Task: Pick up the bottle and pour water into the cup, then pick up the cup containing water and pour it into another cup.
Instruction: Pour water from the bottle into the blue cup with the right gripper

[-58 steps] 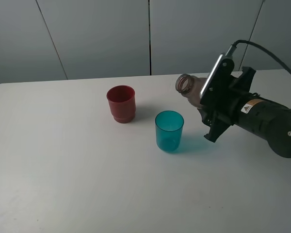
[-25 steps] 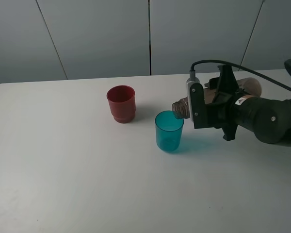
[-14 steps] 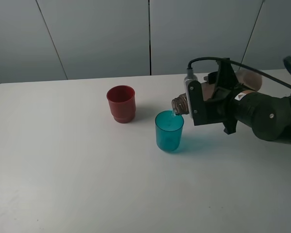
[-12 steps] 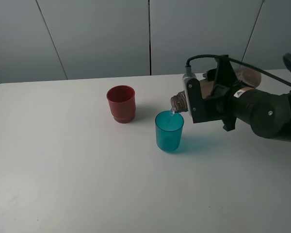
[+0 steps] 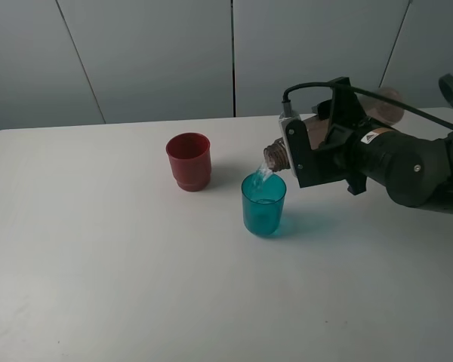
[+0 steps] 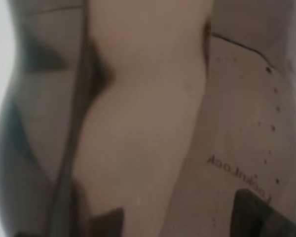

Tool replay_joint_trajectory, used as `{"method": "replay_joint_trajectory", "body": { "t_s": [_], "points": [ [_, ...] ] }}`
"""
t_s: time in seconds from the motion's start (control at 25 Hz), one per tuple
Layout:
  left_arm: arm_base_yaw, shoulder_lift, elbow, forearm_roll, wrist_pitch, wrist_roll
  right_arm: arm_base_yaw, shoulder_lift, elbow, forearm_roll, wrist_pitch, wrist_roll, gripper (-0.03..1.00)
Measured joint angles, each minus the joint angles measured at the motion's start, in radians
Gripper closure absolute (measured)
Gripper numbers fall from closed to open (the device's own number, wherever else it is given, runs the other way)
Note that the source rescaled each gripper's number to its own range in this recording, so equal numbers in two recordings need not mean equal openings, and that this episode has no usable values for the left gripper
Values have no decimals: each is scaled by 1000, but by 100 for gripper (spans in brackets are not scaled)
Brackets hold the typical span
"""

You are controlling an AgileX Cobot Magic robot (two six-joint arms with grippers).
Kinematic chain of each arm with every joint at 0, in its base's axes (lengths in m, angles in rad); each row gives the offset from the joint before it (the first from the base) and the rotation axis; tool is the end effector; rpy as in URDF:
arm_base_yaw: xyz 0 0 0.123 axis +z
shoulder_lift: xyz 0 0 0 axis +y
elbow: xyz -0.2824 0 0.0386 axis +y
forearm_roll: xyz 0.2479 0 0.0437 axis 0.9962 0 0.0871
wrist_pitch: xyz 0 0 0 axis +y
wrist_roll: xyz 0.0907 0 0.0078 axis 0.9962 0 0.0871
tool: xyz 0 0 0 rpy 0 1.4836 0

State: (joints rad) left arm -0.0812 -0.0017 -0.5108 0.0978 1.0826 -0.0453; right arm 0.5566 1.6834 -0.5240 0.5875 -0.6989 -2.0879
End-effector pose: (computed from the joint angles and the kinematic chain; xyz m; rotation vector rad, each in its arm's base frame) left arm -0.0068 0.0084 0.2787 0.0303 2.0498 0.0385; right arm 0.2594 0.1233 0.1515 -1.7853 1.2161 -1.0133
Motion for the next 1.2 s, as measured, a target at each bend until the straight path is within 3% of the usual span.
{"method": "replay_joint_trajectory", "body": {
  "t_s": [0.88,1.2],
  "points": [
    [0,0,0,0,0,-2,-35,0,0,-52,-29,-1,97],
    [0,0,0,0,0,-2,-35,0,0,-161,-29,-1,97]
  ]
}}
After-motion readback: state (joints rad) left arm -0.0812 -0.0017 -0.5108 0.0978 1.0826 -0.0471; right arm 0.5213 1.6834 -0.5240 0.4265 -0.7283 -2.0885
